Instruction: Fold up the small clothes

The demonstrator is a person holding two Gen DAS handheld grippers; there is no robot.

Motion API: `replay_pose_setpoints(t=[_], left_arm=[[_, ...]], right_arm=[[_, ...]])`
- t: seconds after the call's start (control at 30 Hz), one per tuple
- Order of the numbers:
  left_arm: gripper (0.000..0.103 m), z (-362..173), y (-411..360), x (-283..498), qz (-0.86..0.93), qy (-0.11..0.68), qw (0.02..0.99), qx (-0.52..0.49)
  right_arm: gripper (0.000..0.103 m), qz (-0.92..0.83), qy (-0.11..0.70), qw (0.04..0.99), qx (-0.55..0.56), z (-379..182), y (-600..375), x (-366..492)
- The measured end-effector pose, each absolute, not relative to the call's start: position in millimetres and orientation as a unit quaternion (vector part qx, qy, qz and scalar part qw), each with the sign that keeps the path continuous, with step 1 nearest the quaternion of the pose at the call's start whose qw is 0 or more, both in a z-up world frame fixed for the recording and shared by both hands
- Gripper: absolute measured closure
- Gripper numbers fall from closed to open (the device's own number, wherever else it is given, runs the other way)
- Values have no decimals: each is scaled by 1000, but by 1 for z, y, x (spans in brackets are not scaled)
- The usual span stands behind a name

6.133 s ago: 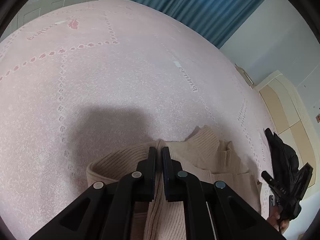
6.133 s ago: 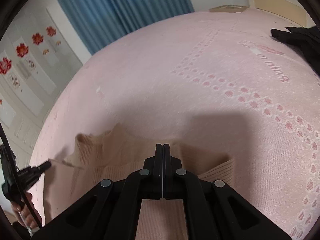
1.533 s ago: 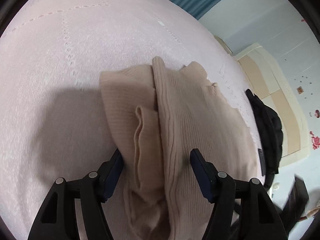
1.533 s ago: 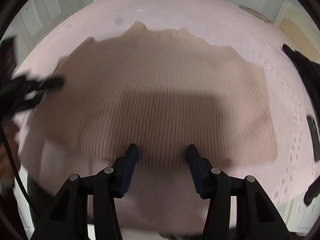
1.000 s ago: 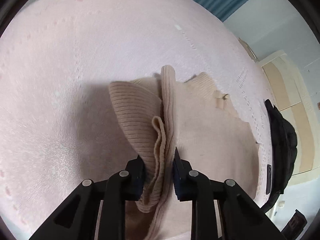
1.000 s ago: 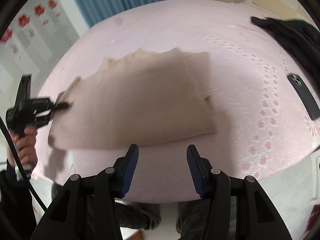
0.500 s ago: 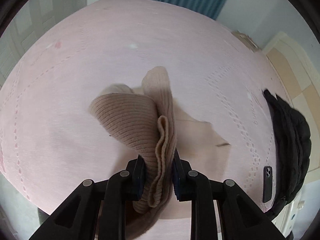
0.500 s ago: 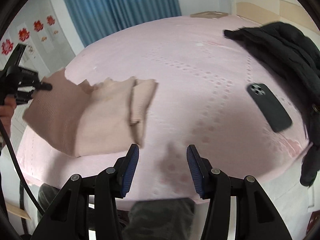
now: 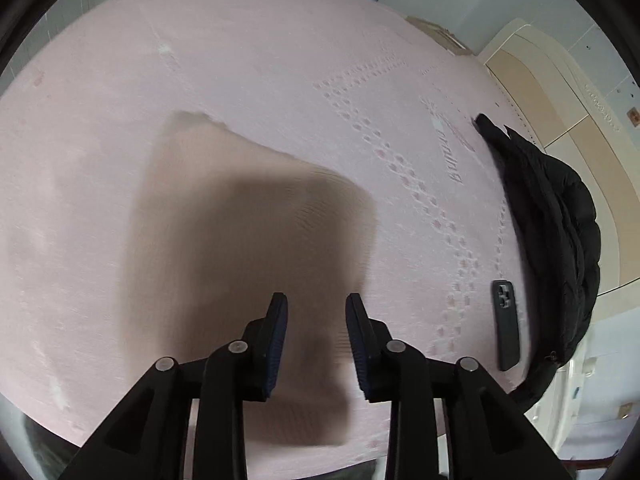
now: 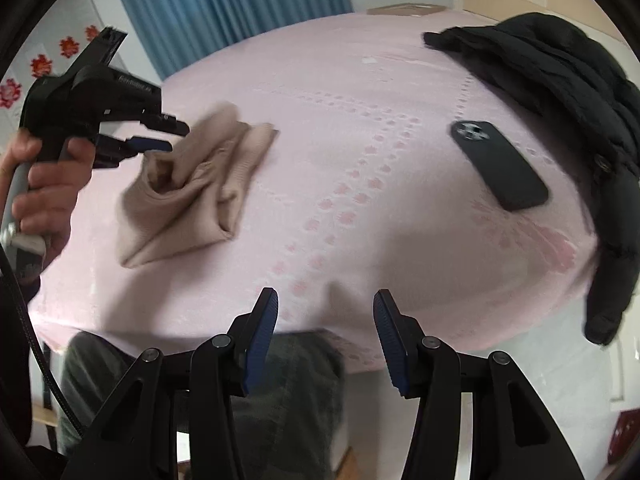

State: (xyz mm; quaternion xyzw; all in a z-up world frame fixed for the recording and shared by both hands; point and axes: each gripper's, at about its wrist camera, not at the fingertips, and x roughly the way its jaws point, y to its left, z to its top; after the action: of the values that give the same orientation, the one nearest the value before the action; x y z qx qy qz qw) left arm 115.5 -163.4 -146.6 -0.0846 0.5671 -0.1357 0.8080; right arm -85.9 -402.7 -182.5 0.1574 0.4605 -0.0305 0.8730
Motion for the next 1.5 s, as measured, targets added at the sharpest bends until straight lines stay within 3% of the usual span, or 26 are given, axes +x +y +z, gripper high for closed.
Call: replay_pose_setpoints(t=[0.2, 0.33, 0.5, 0.57, 0.6, 0.73, 0.83, 0.97, 1.13, 1.3, 1.4, 1.5], left_arm=[[71, -151, -88, 101, -72, 563, 822, -51], [71, -164, -50, 92, -67, 569, 817, -66], [71, -183, -35, 88, -84, 575, 810, -78], [71, -189, -31, 89, -91, 577, 807, -87], [71, -191, -28, 90, -94, 577, 806, -93], [71, -197, -29, 91, -108, 575, 804, -108], [71, -200, -34, 93, -121, 573, 803, -110], [71, -207, -44, 98, -134, 580, 796, -107], [71, -210, -45, 95, -141, 571, 804, -91], [71, -217, -44, 95, -146, 580, 793, -113], [71, -216, -44, 93, -146, 580, 794, -108], [71, -215, -43, 92, -148, 580, 793, -113]], right_arm=[[53, 53, 405, 893, 191, -166, -371, -35], [47, 99, 379, 896, 211, -159, -344, 11], [46, 70, 423, 871, 239, -189, -326, 72], [56, 56, 452, 856, 245, -207, -324, 92], [85, 71, 457, 849, 256, -213, -324, 99], [89, 121, 374, 884, 252, -190, -336, 80], [89, 101, 363, 883, 281, -196, -356, 64], [85, 50, 432, 870, 231, -233, -355, 69], [65, 36, 407, 886, 220, -208, -351, 62], [65, 9, 418, 878, 232, -210, -350, 95], [92, 25, 435, 876, 207, -211, -348, 111], [94, 69, 340, 916, 202, -183, -357, 93]])
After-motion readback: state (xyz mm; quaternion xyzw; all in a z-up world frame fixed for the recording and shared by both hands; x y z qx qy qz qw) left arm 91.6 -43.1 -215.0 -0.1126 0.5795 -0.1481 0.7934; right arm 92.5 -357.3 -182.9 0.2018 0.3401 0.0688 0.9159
